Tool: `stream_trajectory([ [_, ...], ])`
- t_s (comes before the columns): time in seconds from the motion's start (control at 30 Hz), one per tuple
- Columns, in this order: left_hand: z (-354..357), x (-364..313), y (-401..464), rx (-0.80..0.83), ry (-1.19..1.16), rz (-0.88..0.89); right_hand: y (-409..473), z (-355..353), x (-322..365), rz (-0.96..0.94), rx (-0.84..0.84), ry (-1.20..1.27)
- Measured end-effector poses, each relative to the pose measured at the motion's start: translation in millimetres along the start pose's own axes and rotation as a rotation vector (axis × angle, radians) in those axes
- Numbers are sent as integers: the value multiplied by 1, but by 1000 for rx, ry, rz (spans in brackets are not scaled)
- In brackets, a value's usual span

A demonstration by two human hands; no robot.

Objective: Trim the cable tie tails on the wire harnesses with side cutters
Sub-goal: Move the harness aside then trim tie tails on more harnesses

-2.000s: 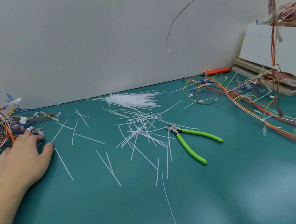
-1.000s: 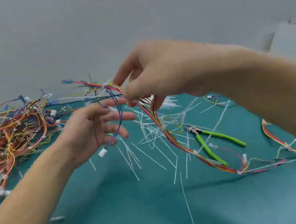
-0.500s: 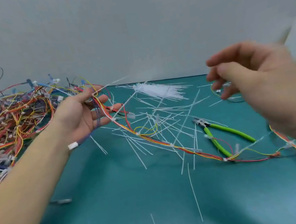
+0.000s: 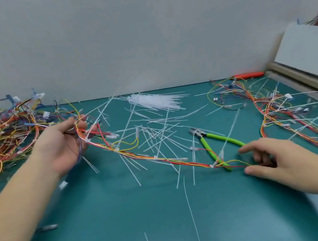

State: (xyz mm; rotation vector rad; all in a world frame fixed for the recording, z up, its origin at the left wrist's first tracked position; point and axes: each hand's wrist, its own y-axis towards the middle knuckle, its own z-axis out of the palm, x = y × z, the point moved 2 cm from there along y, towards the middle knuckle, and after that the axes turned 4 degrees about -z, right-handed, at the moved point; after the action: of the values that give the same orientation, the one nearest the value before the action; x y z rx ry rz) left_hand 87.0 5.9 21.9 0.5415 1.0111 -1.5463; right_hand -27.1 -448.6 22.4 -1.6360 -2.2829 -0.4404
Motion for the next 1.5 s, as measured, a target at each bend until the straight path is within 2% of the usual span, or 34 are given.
stream_trajectory([
  [0.2,-8,-13,-2,13,-90,30,-3,-10,-19,56,-140,-183],
  [0.33,-10,-14,-6,10,-76,63,-7,-21,-35,108,-165,-209],
  [0.47,-11,-6,-2,-35,-33,3,-14,-23,-37,171,-149,-226],
  [0.6,-19,2,8,-77,6,-40,-9,-9,0,18,-251,-44],
  [0.7,-22,3,11,-86,70,-42,2,5,30,-119,-271,-86],
  [0.73,-23,3,11,-88,88,-43,6,7,37,-159,-262,-127],
  [0.8,-24,3,11,-94,94,-38,15,15,49,-209,-139,-176],
  [0.87,-21,4,10,-96,105,-27,25,28,54,-203,33,-208],
  [0.93,-18,6,9,-111,135,7,31,35,55,-200,91,-196],
  [1.0,-15,5,6,-103,148,39,32,33,59,-258,22,-135],
  [1.07,-11,5,5,-72,188,62,24,24,68,-298,-117,10],
  [1.13,-7,8,6,-72,347,100,14,13,76,-282,-287,133],
  [1.2,0,13,7,-122,522,150,7,6,81,-198,-383,206],
  [1.23,2,14,7,-160,601,174,6,6,83,-121,-363,284],
  [1.33,4,15,3,-249,959,327,4,14,93,202,-118,739],
  [1.37,2,15,1,-276,1083,406,2,17,97,267,-52,811],
  [1.43,-2,14,-1,-359,1229,552,-2,21,102,280,95,783],
  [1.5,-3,13,-4,-411,1256,632,-5,25,114,220,318,658],
])
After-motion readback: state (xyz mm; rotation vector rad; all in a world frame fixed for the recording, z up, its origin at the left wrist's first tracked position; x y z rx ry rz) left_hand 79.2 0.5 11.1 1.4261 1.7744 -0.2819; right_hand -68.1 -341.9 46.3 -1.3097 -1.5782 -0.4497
